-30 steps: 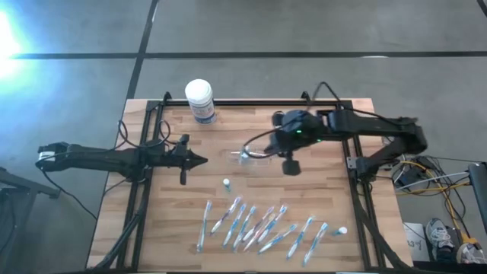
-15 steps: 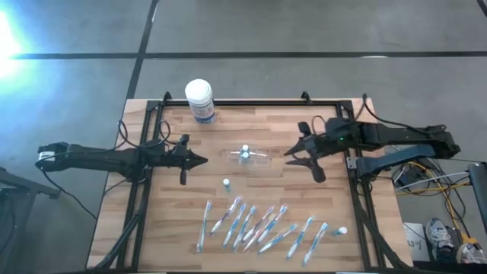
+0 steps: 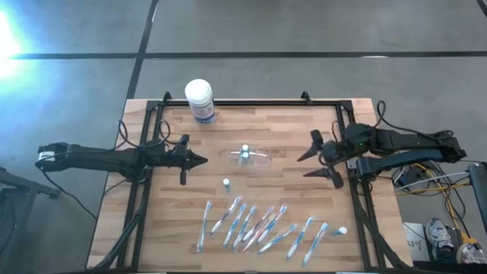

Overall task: Pick & Place toothbrushing station
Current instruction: Put the blue mouthwash into the transparent bin organizer

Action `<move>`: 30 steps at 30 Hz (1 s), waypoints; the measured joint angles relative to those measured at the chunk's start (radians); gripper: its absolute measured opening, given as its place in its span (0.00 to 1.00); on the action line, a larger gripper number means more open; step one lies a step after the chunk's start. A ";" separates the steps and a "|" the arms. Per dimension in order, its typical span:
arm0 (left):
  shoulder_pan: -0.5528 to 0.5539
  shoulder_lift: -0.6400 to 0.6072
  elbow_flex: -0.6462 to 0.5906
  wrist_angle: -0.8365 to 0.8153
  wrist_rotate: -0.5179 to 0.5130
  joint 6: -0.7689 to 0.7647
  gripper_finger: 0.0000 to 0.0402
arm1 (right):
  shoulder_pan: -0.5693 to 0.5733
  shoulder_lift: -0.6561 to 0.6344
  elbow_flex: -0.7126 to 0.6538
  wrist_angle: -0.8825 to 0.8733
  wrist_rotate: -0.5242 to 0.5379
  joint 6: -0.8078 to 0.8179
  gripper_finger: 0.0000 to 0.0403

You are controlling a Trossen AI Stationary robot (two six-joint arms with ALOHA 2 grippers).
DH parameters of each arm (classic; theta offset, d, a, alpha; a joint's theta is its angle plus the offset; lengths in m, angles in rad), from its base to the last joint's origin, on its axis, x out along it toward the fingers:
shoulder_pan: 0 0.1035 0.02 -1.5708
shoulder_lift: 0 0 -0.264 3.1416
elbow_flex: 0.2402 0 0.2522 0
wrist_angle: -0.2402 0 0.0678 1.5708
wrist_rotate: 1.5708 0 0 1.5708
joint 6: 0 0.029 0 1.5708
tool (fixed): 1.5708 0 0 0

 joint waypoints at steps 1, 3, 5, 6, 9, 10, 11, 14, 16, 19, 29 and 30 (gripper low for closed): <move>0.000 0.000 0.000 0.000 0.000 0.000 0.03 | 0.000 -0.015 -0.018 0.025 0.000 0.001 0.60; 0.000 0.000 0.000 0.000 0.000 0.000 0.03 | 0.000 -0.045 -0.058 0.085 0.000 0.000 0.59; 0.000 0.000 0.000 -0.001 0.000 0.000 0.03 | 0.000 -0.077 -0.099 0.130 0.001 -0.010 0.56; 0.000 0.000 0.000 -0.003 0.000 0.000 0.03 | 0.000 -0.095 -0.120 0.155 0.002 -0.015 0.55; 0.000 0.000 0.000 -0.011 0.000 0.000 0.03 | 0.000 -0.153 -0.182 0.230 0.019 -0.015 0.50; 0.000 0.000 0.000 -0.016 0.000 0.000 0.03 | 0.000 -0.172 -0.202 0.252 0.019 -0.015 0.47; 0.000 0.000 0.000 -0.019 0.000 0.000 0.03 | 0.000 -0.190 -0.222 0.268 0.019 -0.014 0.44; 0.000 0.000 0.000 -0.018 0.000 0.000 0.03 | 0.000 -0.236 -0.273 0.299 0.021 -0.009 0.34; 0.000 0.000 0.000 -0.018 0.000 0.000 0.03 | 0.000 -0.260 -0.300 0.317 0.021 -0.003 0.26; 0.000 0.000 0.000 -0.018 0.000 0.000 0.03 | 0.000 -0.294 -0.345 0.359 0.022 0.007 0.16; 0.000 0.000 0.000 -0.018 0.000 0.029 0.03 | -0.001 -0.395 -0.490 0.412 0.073 -0.031 0.02; 0.000 0.000 0.000 -0.018 0.000 0.041 0.03 | -0.001 -0.408 -0.501 0.415 0.085 -0.038 0.02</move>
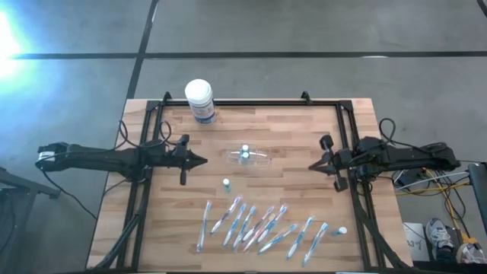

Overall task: Pick & Place toothbrushing station
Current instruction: Put the blue mouthwash into the transparent bin organizer

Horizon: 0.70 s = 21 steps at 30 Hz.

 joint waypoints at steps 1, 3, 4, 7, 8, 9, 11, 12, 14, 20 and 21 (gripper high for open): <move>0.000 0.000 0.001 -0.003 0.000 0.010 0.03 | 0.000 -0.012 -0.011 0.000 0.017 -0.008 0.02; 0.000 0.000 0.011 -0.021 0.009 0.038 0.03 | 0.000 -0.036 -0.033 0.002 0.043 -0.022 0.02; 0.000 0.000 0.020 -0.031 0.024 0.062 0.03 | 0.000 -0.048 -0.043 0.001 0.044 -0.024 0.02; 0.000 0.002 0.058 -0.048 0.074 0.128 0.03 | 0.000 -0.079 -0.066 0.005 0.046 -0.028 0.02; 0.000 0.007 0.073 -0.055 0.081 0.145 0.03 | 0.000 -0.087 -0.073 0.005 0.052 -0.031 0.02; 0.000 0.012 0.092 -0.069 0.082 0.158 0.03 | 0.000 -0.094 -0.080 0.005 0.064 -0.035 0.02; 0.000 0.025 0.137 -0.106 0.082 0.166 0.03 | 0.000 -0.104 -0.094 0.004 0.072 -0.047 0.02; 0.000 0.035 0.166 -0.125 0.082 0.166 0.03 | 0.000 -0.109 -0.100 0.002 0.074 -0.052 0.02; 0.000 0.057 0.224 -0.173 0.082 0.167 0.03 | 0.000 -0.114 -0.112 0.005 0.074 -0.056 0.02; 0.000 0.168 0.431 -0.372 0.074 0.141 0.05 | 0.000 -0.112 -0.134 0.001 0.074 -0.078 0.02; 0.000 0.191 0.468 -0.404 0.074 0.137 0.06 | 0.000 -0.114 -0.134 0.002 0.074 -0.081 0.02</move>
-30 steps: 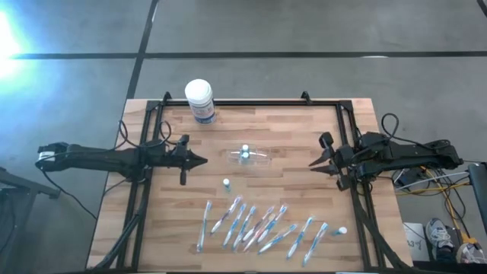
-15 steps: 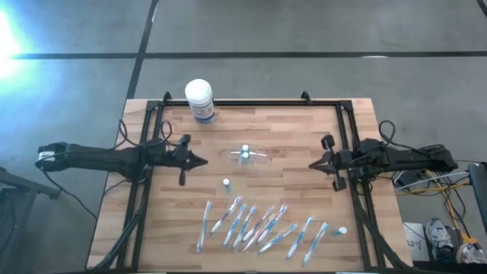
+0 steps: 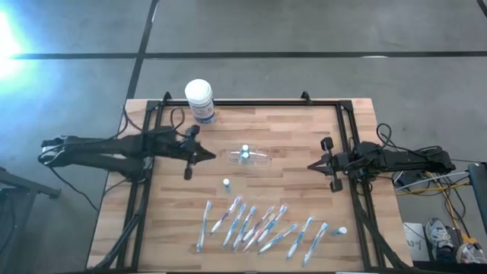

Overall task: Pick & Place toothbrushing station
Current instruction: Put the blue mouthwash into the transparent bin organizer

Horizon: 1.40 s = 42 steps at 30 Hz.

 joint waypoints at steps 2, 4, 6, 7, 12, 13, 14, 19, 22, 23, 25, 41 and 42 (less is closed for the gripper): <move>-0.002 0.047 0.064 -0.062 -0.001 0.011 0.10 | 0.000 -0.004 0.000 0.001 0.000 -0.001 0.02; -0.006 0.094 0.118 -0.107 -0.003 0.042 0.15 | 0.000 -0.004 0.001 -0.002 0.000 -0.001 0.02; -0.008 0.136 0.165 -0.138 0.010 0.080 0.20 | 0.000 -0.006 0.002 -0.002 0.000 -0.001 0.02; -0.010 0.155 0.185 -0.149 0.021 0.098 0.23 | 0.000 -0.006 0.002 -0.002 0.000 -0.001 0.02; -0.031 0.234 0.273 -0.207 0.058 0.170 0.36 | 0.000 -0.004 0.002 -0.006 0.000 -0.004 0.02; -0.036 0.246 0.288 -0.217 0.060 0.187 0.37 | 0.000 -0.004 0.003 -0.006 -0.001 -0.001 0.02; -0.040 0.258 0.304 -0.224 0.060 0.207 0.39 | 0.000 -0.004 0.003 -0.007 -0.001 0.001 0.02; -0.071 0.313 0.382 -0.311 0.061 0.369 0.42 | 0.000 -0.004 0.003 -0.007 -0.001 0.003 0.02; -0.087 0.357 0.443 -0.387 0.060 0.455 0.42 | 0.000 -0.004 0.002 -0.007 -0.001 0.004 0.02; -0.094 0.375 0.462 -0.413 0.059 0.475 0.41 | 0.000 -0.004 0.002 -0.007 -0.001 0.004 0.02; -0.108 0.413 0.501 -0.454 0.049 0.513 0.41 | 0.000 -0.004 0.002 -0.007 -0.001 0.007 0.02; -0.225 0.716 0.800 -0.801 -0.128 0.675 0.41 | 0.000 -0.002 -0.010 -0.007 -0.001 0.025 0.02; -0.225 0.732 0.817 -0.827 -0.130 0.682 0.41 | 0.000 -0.002 -0.010 -0.007 -0.001 0.024 0.02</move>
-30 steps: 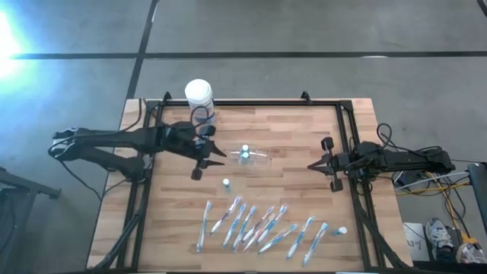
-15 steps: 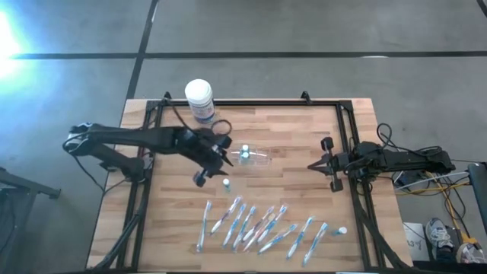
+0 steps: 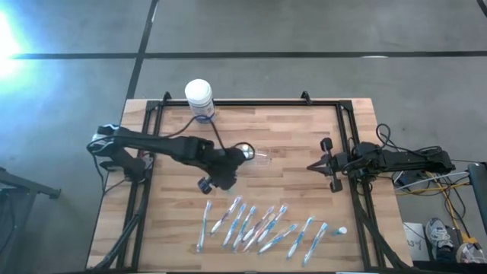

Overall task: Pick & Place toothbrushing station
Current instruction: Put the blue mouthwash into the transparent bin organizer

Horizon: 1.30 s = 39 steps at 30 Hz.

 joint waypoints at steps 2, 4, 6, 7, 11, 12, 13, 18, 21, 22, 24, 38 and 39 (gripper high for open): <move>0.000 0.028 0.021 -0.049 0.000 0.013 0.41 | 0.000 0.000 0.000 0.000 0.000 0.000 0.02; -0.001 0.052 0.029 -0.076 0.001 0.031 0.41 | 0.000 0.000 0.000 0.000 0.000 -0.002 0.02; -0.004 0.070 0.027 -0.096 0.002 0.047 0.41 | 0.000 0.000 0.000 -0.001 0.000 -0.003 0.02; -0.006 0.078 0.024 -0.103 0.002 0.055 0.41 | 0.000 0.000 0.000 -0.003 0.000 -0.003 0.02; -0.019 0.097 0.008 -0.110 0.002 0.087 0.41 | 0.000 0.000 0.000 -0.026 0.000 -0.002 0.02; -0.023 0.102 0.006 -0.109 0.002 0.100 0.41 | 0.000 0.000 0.000 -0.027 0.000 -0.002 0.02; -0.027 0.106 0.003 -0.107 0.002 0.108 0.41 | 0.000 0.000 0.000 -0.026 0.000 -0.002 0.02; -0.041 0.126 -0.006 -0.106 -0.003 0.132 0.41 | 0.000 -0.002 0.000 -0.023 0.000 0.001 0.02; -0.041 0.135 -0.006 -0.089 -0.009 0.135 0.41 | 0.000 -0.002 0.000 -0.023 0.000 0.001 0.02; -0.041 0.137 -0.006 -0.083 -0.009 0.140 0.41 | 0.000 -0.002 0.000 -0.023 0.000 0.001 0.02; -0.040 0.138 -0.006 -0.081 -0.018 0.159 0.41 | 0.000 -0.002 0.000 -0.023 0.000 0.000 0.02; -0.039 0.142 -0.050 -0.072 -0.062 0.265 0.41 | 0.000 -0.001 0.000 -0.023 0.000 -0.003 0.02; -0.039 0.142 -0.058 -0.065 -0.063 0.272 0.41 | 0.000 -0.001 0.000 -0.023 0.000 -0.004 0.02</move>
